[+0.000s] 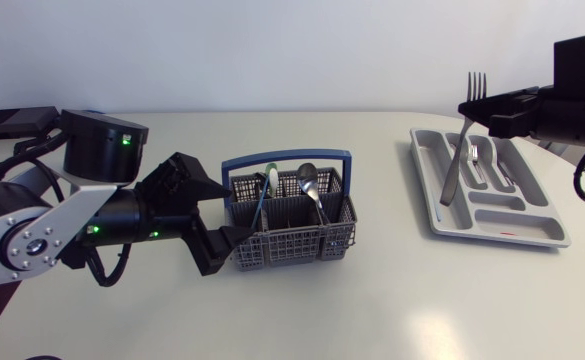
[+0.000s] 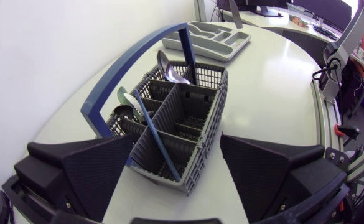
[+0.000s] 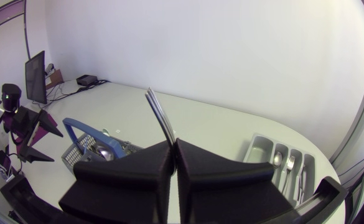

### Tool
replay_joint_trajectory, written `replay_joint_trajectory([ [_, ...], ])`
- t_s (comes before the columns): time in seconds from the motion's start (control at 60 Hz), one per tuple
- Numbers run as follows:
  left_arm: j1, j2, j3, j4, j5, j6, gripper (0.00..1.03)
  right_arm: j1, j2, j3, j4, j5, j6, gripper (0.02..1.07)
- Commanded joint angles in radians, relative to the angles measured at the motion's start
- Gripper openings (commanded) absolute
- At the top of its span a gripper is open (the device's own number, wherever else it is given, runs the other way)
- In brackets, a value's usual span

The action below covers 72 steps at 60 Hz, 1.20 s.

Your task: Sort the cutlery from the basket into the organizer compartments.

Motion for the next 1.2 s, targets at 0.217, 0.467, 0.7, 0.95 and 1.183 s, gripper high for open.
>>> replay_joint_trajectory([
  [0.217, -0.037, 0.006, 0.061, -0.047, -0.007, 0.014, 0.97, -0.21, 0.289, 0.185, -0.007, -0.056, -0.082, 0.08],
  [0.467, -0.052, 0.029, 0.075, -0.056, -0.007, 0.011, 0.97, -0.342, 0.572, 0.441, -0.125, -0.102, -0.162, 0.08],
  [0.7, -0.07, 0.036, 0.078, -0.067, -0.013, 0.01, 0.97, -0.399, 0.809, 0.682, -0.252, -0.133, -0.229, 0.08],
  [0.95, -0.07, 0.001, 0.069, -0.094, -0.029, 0.014, 0.97, -0.431, 0.994, 0.919, -0.327, -0.122, -0.238, 0.08],
  [1.183, -0.09, -0.03, 0.06, -0.12, -0.029, 0.01, 0.97, -0.437, 1.089, 0.99, -0.343, -0.084, -0.261, 0.08],
])
